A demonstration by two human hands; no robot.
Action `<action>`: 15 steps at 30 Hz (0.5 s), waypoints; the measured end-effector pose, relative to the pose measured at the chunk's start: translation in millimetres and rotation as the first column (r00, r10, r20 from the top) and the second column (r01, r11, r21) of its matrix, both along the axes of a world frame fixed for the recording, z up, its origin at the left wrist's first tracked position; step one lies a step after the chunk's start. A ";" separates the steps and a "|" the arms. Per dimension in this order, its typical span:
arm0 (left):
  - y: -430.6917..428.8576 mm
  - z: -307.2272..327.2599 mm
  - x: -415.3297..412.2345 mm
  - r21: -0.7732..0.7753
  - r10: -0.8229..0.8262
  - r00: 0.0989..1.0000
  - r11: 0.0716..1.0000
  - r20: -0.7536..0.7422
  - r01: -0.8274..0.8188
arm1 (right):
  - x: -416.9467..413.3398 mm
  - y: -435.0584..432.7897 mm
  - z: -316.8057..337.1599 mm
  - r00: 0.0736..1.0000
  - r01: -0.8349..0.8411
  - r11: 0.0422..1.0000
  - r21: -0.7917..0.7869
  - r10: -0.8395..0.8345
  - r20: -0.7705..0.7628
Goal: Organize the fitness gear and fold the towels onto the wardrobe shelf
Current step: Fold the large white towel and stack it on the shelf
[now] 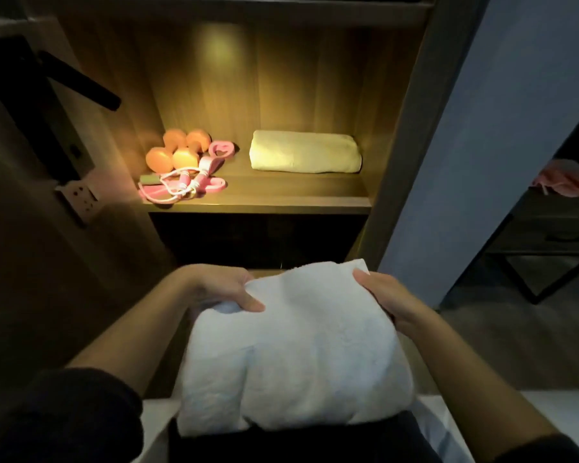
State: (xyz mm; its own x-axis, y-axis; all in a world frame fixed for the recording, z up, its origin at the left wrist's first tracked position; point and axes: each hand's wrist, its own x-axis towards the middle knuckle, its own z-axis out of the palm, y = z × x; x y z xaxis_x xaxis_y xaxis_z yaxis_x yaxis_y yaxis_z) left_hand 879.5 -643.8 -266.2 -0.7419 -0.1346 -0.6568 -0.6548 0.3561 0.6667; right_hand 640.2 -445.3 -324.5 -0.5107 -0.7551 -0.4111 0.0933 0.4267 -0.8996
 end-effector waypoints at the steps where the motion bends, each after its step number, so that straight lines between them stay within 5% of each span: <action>1: 8.4 -17.9 0.4 -0.030 0.001 1.000 1.000 0.011 -0.001 | 3.8 3.0 -14.3 0.999 -0.005 0.998 0.056 0.008 -0.048; 4: 27.2 -68.3 1.1 -0.313 -0.069 0.985 0.943 0.158 0.117 | 16.4 6.1 -59.1 0.983 0.026 0.981 0.192 0.009 -0.181; 7: 35.6 -97.2 6.6 -0.353 -0.013 0.975 0.931 0.223 0.093 | 29.2 7.4 -89.3 0.946 0.059 0.960 0.275 0.034 -0.321; 12: 42.9 -115.6 21.6 -0.304 0.242 0.970 0.923 -0.015 -0.235 | 31.6 3.5 -95.2 0.940 0.103 0.960 0.259 -0.008 -0.342; 15: 54.3 -126.8 32.7 -0.454 0.322 0.925 0.806 -0.202 -0.380 | 31.6 3.6 -95.4 0.939 0.109 0.965 0.240 -0.021 -0.342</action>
State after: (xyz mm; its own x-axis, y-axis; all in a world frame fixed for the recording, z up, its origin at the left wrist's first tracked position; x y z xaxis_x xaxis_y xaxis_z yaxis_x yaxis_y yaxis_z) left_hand 912.2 -589.5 -393.0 -0.6459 -0.6737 -0.3591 -0.7299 0.4072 0.5490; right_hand 671.8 -441.7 -419.9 -0.6958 -0.6093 -0.3803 -0.1581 0.6464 -0.7465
